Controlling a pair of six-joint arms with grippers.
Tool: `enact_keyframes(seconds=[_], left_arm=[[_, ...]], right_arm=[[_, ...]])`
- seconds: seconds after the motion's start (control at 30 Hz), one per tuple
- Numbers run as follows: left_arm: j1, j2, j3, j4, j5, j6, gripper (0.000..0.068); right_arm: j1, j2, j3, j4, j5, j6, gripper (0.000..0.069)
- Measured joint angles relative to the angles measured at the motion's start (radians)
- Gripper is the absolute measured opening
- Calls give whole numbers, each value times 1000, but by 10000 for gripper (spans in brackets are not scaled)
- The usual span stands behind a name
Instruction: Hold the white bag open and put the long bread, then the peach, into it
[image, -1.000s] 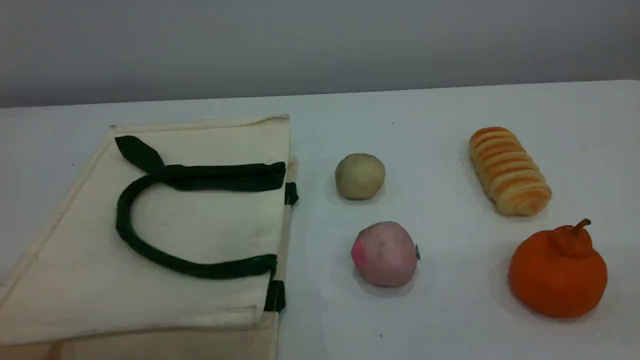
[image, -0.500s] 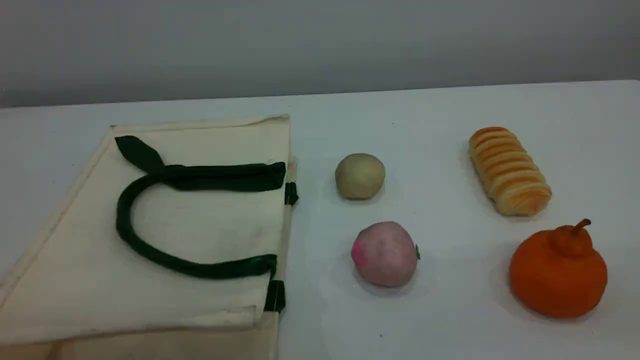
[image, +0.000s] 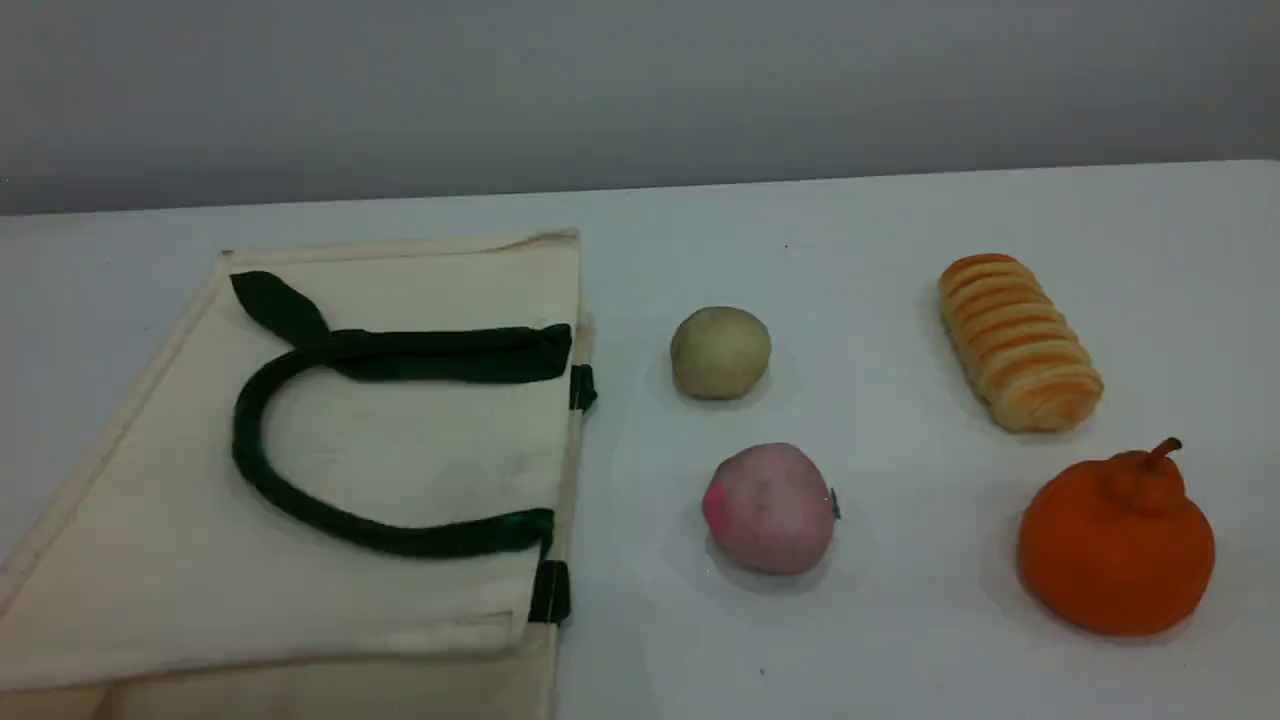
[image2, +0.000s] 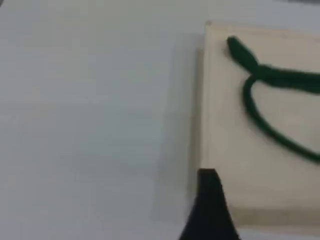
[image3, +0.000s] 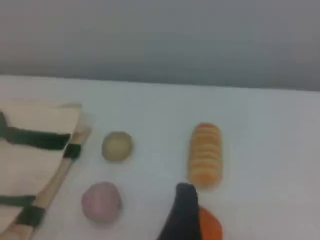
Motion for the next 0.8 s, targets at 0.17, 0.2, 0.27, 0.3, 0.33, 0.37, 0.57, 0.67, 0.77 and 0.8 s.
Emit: enact_keyframes(seconds=[0.17,0.2,0.27,0.3,0.33,0.37,0.57,0.67,0.77,0.8], left_arm=[[0,171,-107,-1,-12,5,470],[0,214,-135,-1,-13,11,470],[0,297,-187,-1,-13,15,470],[0,345,-217,-1,-13,15,470],[0,393,-247,-1,-13,15,470],[0,443,-273,-1,-13,15,470],[0,722,-416,-1,-14,19,470],[0,848,-451,-5,-22,19,470],[0,957,-455,-5,-33,19,470],[0,997,-455,-5,-39,19,470]], right_arm=[[0,173,-105,-2,-40,0,588],[0,214,-128,-3,-45,0,588],[0,290,-183,-4,-44,0,588],[-1,332,-208,-2,-42,0,588],[-1,368,-239,-2,-42,0,588],[-1,418,-276,-2,-42,0,588],[-1,660,-441,3,14,0,588],[-1,765,-502,4,10,-2,588],[-1,848,-540,4,6,-4,588],[-1,872,-546,4,-3,-4,588]])
